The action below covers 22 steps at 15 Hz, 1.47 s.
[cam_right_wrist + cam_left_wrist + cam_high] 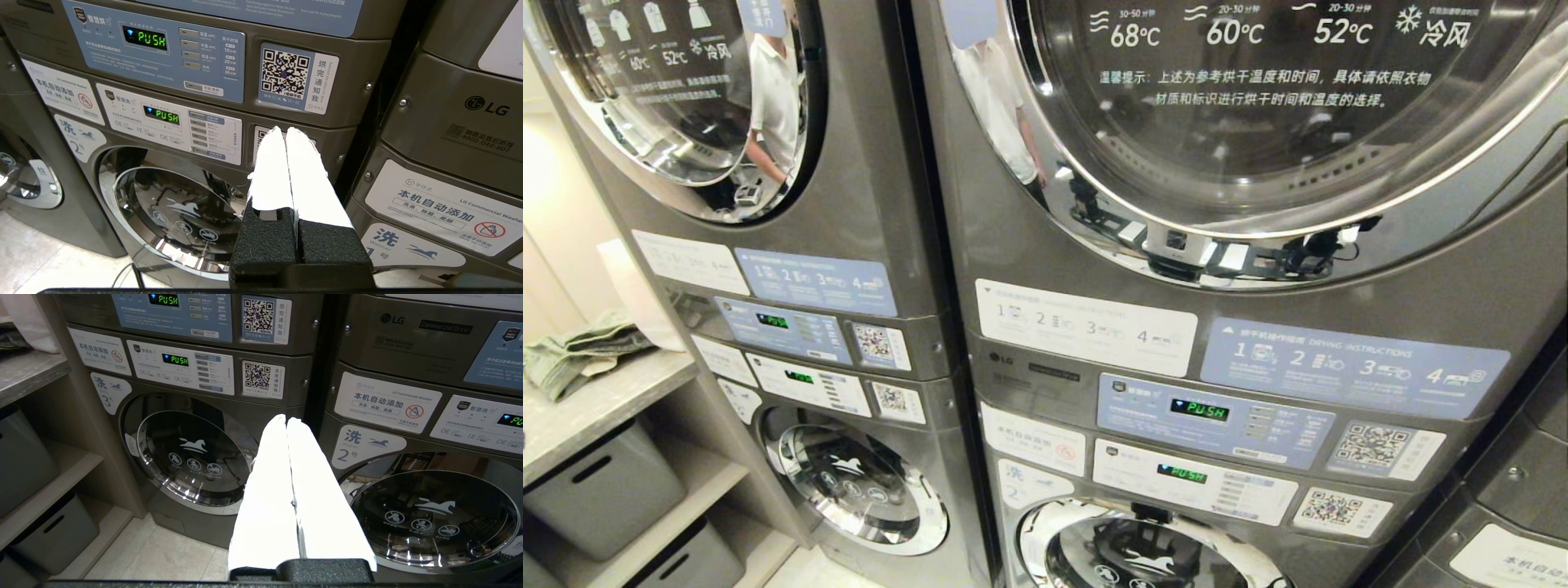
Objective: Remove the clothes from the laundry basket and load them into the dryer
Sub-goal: Open the dryer
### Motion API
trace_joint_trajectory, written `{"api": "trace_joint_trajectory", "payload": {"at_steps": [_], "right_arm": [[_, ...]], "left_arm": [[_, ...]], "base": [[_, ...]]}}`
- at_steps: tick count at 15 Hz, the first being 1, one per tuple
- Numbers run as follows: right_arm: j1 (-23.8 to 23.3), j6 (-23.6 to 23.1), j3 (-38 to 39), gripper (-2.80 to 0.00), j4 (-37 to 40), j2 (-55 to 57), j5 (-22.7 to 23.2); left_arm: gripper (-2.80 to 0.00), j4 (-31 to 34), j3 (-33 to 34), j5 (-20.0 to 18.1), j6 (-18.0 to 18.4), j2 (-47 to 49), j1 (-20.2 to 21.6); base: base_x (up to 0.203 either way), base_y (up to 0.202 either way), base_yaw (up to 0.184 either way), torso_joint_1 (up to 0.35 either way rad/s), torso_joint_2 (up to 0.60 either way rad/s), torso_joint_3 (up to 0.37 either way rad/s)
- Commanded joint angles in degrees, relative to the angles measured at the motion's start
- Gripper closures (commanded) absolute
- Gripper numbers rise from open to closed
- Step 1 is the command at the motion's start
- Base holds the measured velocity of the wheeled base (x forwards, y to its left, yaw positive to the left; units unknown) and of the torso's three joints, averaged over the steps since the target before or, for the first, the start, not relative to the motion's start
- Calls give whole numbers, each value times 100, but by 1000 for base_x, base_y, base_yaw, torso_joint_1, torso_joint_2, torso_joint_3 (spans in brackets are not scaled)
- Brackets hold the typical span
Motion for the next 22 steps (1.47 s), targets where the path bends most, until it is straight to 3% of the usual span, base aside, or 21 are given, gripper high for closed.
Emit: {"api": "trace_joint_trajectory", "payload": {"at_steps": [1,7,9,11,13,16,17,19,20,22], "right_arm": [[0,-37,7,0,-5,7,11],[0,-84,-224,0,69,38,6],[0,-73,-1218,0,154,485,69],[-6,-69,-2419,0,237,1647,301],[-3,-73,-3738,0,285,3144,772],[44,-132,-5364,0,330,4957,2332],[201,-207,-5831,0,338,5464,2711],[976,-299,-6704,0,329,6334,2933],[1558,-319,-7023,-280,279,6639,2841],[2570,-335,-7366,-280,-16,7145,2617]], "left_arm": [[0,0,5,2,-2,-2,-1],[0,0,8,1,-2,2,-1],[0,0,1,2,-2,1,-1],[0,0,6,2,-2,-1,-1],[0,0,9,2,-2,2,-1],[0,0,1,2,-2,-5,-1],[0,0,9,2,-2,0,-1],[0,0,0,2,-2,1,-1],[0,0,5,2,-2,-1,-1],[0,0,9,2,-2,-6,-1]], "base": [[0,0,0,0,0,0],[0,0,0,0,0,0],[0,0,0,0,0,0],[0,0,0,0,0,0],[0,0,0,0,0,0],[0,0,0,0,0,0],[0,0,0,0,0,0],[0,0,0,0,0,0],[0,0,0,0,0,0],[0,0,0,0,0,0]]}}
